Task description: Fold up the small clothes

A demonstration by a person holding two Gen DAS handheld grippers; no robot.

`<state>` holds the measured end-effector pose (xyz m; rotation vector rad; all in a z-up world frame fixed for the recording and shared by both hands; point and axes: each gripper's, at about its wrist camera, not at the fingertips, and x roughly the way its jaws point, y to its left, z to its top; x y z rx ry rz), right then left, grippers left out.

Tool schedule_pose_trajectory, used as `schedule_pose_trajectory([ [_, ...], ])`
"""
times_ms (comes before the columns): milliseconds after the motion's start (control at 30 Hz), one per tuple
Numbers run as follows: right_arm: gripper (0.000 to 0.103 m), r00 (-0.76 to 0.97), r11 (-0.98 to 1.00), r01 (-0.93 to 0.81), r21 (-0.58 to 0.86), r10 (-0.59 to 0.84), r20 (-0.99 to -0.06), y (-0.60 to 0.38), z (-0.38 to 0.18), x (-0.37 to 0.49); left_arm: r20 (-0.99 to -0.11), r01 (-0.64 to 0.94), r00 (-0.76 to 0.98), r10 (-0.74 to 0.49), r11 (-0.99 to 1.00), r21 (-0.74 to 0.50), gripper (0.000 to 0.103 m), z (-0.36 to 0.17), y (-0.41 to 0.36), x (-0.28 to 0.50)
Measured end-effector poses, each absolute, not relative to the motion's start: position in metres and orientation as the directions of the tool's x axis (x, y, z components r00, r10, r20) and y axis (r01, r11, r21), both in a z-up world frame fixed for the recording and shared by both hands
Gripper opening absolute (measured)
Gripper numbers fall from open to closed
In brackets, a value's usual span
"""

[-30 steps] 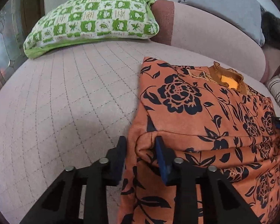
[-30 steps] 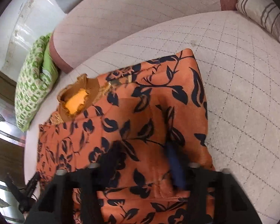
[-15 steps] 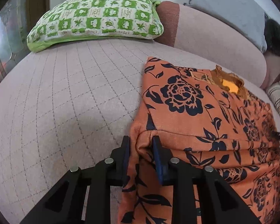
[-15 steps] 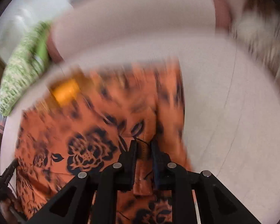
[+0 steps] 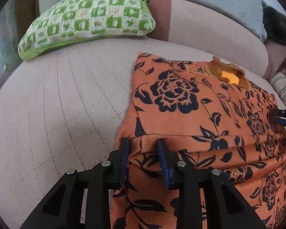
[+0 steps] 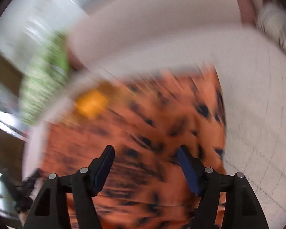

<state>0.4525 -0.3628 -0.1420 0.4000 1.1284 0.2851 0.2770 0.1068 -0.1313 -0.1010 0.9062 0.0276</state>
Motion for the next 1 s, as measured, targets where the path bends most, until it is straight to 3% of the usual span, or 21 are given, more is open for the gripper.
schedule_pose_trajectory([
  [133,0.07,0.499,0.844,-0.003,0.536,0.466,-0.731,-0.37,-0.112,0.436,-0.771,-0.086,0.636,-0.012,0.993,-0.086,0.032,-0.122,0.11,0.273],
  [200,0.082,0.519,0.826,-0.102,0.554,0.519,-0.679,-0.365,-0.105,0.429,-0.796,-0.093,0.605,-0.005,0.993,-0.077,0.033,-0.132,0.111,0.279],
  [267,0.086,0.427,0.863,-0.033,0.505,0.469,-0.773,-0.364,-0.133,0.44,-0.793,-0.086,0.61,-0.015,0.993,-0.084,0.033,-0.129,0.113,0.278],
  [367,0.086,0.477,0.817,0.029,0.576,0.495,-0.727,-0.378,-0.133,0.432,-0.783,-0.084,0.619,-0.06,0.986,-0.141,0.035,-0.122,0.123,0.268],
  [467,0.086,0.544,0.842,-0.035,0.538,0.468,-0.697,-0.383,-0.09,0.4,-0.749,-0.065,0.659,-0.066,0.987,-0.144,0.045,-0.101,0.129,0.244],
  [533,0.086,0.548,0.861,-0.101,0.499,0.467,-0.694,-0.39,-0.066,0.371,-0.716,-0.045,0.693,-0.085,0.986,-0.161,0.065,-0.082,0.135,0.216],
  [600,0.086,0.517,0.883,-0.121,0.454,0.447,-0.73,-0.402,-0.05,0.338,-0.707,-0.021,0.701,-0.095,0.988,-0.154,0.073,-0.07,0.141,0.18],
  [800,0.085,0.244,0.898,-0.07,0.434,0.437,-0.866,-0.448,-0.095,0.22,-0.79,-0.038,0.577,-0.205,0.96,-0.277,0.076,-0.082,0.155,0.097],
  [900,0.085,0.168,0.898,-0.04,0.438,0.438,-0.883,-0.453,-0.123,0.169,-0.831,-0.059,0.509,-0.226,0.953,-0.296,0.076,-0.099,0.152,0.069],
  [1000,0.075,0.15,0.875,0.017,0.483,0.475,-0.867,-0.46,-0.145,0.145,-0.867,-0.085,0.464,-0.184,0.965,-0.25,0.076,-0.114,0.145,0.053],
])
